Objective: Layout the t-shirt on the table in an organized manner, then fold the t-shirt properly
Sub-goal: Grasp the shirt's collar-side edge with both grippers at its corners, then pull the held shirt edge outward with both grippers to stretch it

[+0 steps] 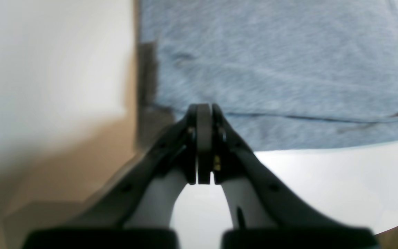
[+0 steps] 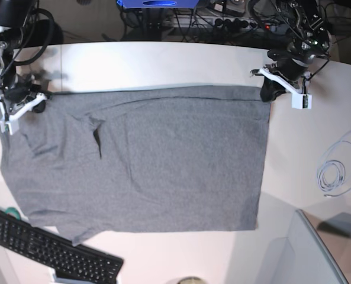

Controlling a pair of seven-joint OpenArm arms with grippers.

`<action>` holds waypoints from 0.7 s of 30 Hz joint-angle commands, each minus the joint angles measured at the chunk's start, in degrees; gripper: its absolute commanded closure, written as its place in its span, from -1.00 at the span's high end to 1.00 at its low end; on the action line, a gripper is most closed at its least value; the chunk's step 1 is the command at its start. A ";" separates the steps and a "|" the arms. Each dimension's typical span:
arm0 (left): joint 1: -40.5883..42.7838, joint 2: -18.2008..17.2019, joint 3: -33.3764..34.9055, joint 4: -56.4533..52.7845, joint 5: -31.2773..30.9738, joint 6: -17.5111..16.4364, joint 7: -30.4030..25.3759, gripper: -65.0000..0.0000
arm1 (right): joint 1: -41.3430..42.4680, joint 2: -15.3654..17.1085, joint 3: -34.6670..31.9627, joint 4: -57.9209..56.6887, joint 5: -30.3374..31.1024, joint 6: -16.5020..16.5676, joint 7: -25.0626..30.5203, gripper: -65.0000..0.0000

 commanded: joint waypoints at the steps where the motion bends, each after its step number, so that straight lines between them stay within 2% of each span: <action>1: -0.31 0.39 -1.12 0.26 -0.91 -0.52 -1.14 -1.00 | 0.46 0.70 0.14 0.72 -0.14 -0.39 0.04 -0.98; 19: -3.74 0.92 -2.97 -5.54 -0.82 -0.52 -1.14 -1.00 | 0.46 0.70 0.14 0.72 -0.05 -0.39 0.04 -0.98; 21: -4.01 0.92 -5.87 -5.63 -0.82 -0.52 -1.14 -1.00 | 0.46 0.70 0.14 0.72 -0.05 -0.39 0.04 -0.98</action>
